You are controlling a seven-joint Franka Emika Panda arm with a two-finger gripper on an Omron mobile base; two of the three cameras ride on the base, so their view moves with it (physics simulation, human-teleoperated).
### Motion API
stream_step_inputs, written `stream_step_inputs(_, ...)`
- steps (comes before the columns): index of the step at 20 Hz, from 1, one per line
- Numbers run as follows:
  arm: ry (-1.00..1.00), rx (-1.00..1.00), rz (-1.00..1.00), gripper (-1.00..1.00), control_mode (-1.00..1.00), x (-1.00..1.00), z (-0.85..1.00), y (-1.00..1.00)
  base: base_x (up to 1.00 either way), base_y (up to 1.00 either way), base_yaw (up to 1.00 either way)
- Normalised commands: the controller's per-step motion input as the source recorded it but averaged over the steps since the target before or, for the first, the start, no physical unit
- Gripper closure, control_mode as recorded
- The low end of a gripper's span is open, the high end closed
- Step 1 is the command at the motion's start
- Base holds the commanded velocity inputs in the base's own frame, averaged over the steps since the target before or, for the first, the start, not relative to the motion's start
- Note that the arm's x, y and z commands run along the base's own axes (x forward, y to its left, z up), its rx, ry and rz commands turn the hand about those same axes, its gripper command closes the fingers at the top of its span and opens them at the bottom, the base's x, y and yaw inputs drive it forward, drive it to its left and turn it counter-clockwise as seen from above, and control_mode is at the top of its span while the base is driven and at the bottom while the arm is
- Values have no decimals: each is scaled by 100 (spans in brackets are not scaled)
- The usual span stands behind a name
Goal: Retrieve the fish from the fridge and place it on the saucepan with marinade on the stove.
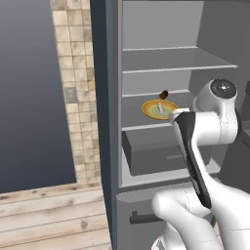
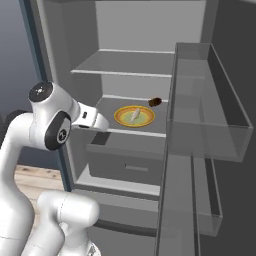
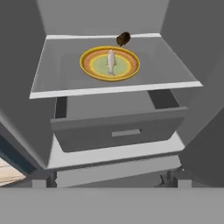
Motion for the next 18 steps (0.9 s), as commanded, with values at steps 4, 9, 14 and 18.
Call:
stream_step_inputs(4, -11, 0, 0, -100, -100, 51, -5, 0, 0, 0, 0)
stream_step_inputs(9, -4, 0, 0, -100, -100, 52, 0, 0, 0, 0, 0)
stream_step_inputs(14, 0, 0, 0, -100, -100, 62, -1, -7, 0, 0, 0)
stream_step_inputs(18, 0, 0, 0, -100, -100, 66, -5, -24, 0, 0, 0)
